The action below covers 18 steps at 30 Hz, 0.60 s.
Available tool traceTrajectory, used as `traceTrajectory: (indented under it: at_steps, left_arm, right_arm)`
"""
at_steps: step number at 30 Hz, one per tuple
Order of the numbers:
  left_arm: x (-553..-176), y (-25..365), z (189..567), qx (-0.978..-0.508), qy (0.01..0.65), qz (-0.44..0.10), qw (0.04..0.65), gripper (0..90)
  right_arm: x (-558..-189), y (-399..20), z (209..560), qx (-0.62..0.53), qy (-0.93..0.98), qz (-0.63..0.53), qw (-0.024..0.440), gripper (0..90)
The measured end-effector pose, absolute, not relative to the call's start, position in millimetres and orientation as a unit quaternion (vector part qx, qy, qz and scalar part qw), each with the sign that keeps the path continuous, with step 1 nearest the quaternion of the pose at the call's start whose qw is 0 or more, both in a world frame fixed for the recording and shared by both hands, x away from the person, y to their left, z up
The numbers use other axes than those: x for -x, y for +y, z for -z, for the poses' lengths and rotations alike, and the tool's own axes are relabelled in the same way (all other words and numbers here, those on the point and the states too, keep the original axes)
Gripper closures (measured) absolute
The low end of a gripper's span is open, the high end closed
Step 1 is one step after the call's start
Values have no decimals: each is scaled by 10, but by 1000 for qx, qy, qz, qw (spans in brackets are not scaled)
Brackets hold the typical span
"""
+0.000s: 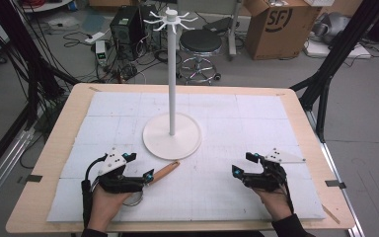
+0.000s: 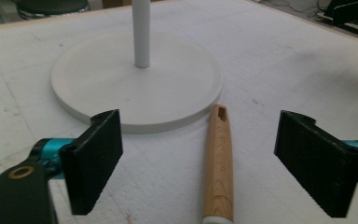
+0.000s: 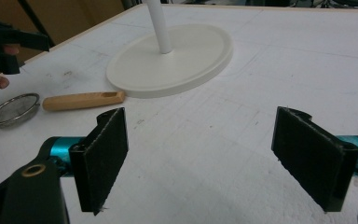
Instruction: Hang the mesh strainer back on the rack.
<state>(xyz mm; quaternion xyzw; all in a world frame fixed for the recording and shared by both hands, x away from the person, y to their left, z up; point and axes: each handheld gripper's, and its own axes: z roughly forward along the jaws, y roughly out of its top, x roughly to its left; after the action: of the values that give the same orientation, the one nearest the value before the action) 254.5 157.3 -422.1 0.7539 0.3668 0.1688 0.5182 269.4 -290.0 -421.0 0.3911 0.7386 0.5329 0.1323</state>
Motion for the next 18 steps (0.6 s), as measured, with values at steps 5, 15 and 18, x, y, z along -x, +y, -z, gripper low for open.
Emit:
traceTrajectory:
  at_steps: [5,15,18]
  left_arm:
    - [-2609,1493,4197,-774,364,-141,498,217]
    - [-2679,1341,4243,-807,351,-108,462,270]
    - [-2692,1306,4273,-822,347,-102,440,277]
  right_arm:
    - [-2691,-2906,4212,-394,735,-535,134,164]
    - [-2684,-2900,4217,-392,736,-535,133,163]
    - [-2688,-2892,4226,-392,738,-533,132,163]
